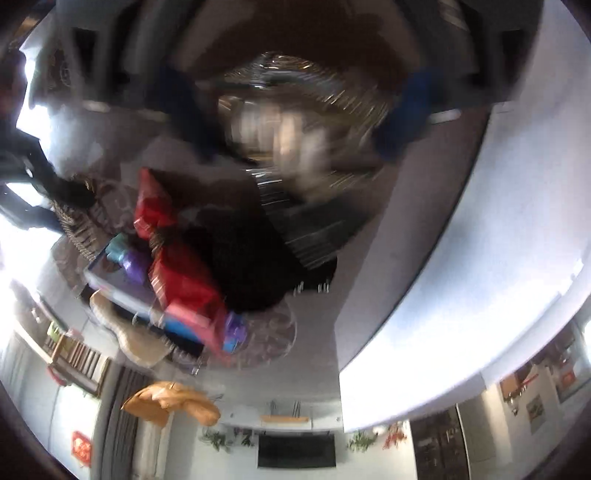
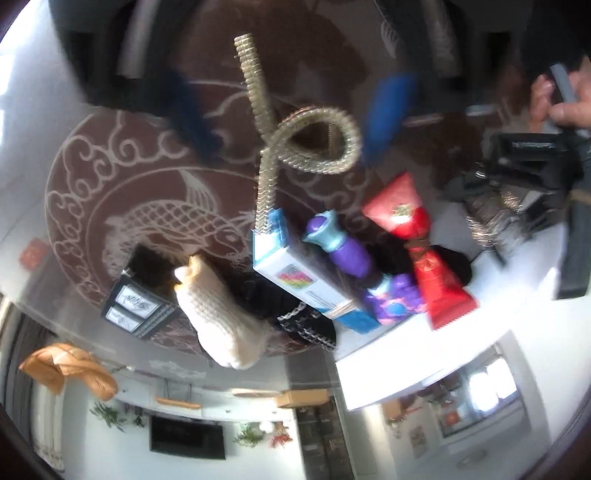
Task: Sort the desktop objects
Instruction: 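Grasp the pearl strand with the right tool while the left tool grasps the rhinestone bow with keys, then carry both held items into the cardboard-floored bin and open both tools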
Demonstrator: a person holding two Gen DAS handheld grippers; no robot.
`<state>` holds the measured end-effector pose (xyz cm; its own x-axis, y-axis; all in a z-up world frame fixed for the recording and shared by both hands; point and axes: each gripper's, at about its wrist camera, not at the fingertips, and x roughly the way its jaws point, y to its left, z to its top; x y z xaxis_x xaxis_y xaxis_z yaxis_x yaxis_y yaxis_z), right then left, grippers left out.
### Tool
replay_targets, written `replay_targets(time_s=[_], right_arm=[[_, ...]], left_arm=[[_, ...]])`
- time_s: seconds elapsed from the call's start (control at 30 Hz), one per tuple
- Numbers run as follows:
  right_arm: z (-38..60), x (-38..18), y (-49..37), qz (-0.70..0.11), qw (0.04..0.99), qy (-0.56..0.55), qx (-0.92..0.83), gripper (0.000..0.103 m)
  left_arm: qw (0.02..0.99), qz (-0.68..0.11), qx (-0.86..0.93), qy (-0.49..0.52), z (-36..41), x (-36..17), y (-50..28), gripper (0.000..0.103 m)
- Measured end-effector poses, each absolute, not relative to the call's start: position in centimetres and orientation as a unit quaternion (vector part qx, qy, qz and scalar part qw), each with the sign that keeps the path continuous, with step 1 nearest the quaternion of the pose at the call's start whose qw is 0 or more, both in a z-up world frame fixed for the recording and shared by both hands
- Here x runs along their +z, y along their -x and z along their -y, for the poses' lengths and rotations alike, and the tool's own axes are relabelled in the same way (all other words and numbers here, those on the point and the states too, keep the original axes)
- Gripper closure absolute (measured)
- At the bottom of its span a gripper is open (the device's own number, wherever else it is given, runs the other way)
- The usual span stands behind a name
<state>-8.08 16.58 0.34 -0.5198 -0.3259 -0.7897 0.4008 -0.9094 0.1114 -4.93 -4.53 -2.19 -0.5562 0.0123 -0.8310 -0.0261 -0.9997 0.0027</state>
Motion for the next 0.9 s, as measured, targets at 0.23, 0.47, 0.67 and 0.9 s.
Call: replay_targets(time_s=[0.23,0.47,0.67,0.9], right_arm=[[-19.5,2.2,5.0,-0.030,0.204,-0.432,-0.878,0.057],[-21.6,4.0,4.0,-0.055,0.183,-0.435,-0.880,0.057],[-16.3,8.2,4.4,-0.063,0.245,-0.395,-0.883,0.057],[-4.0,13.6,7.1,-0.050,0.353,-0.351,-0.866,0.057]], left_arm=[[0.068,0.032,0.906,0.416,4.7,0.1,2.2,0.032],[0.083,0.132,0.903,0.401,7.7,4.1,0.0,0.032],[0.061,0.159,0.912,0.372,12.7,9.2,-1.7,0.032],[-0.010,0.169,0.930,0.326,21.8,15.4,-2.5,0.032]])
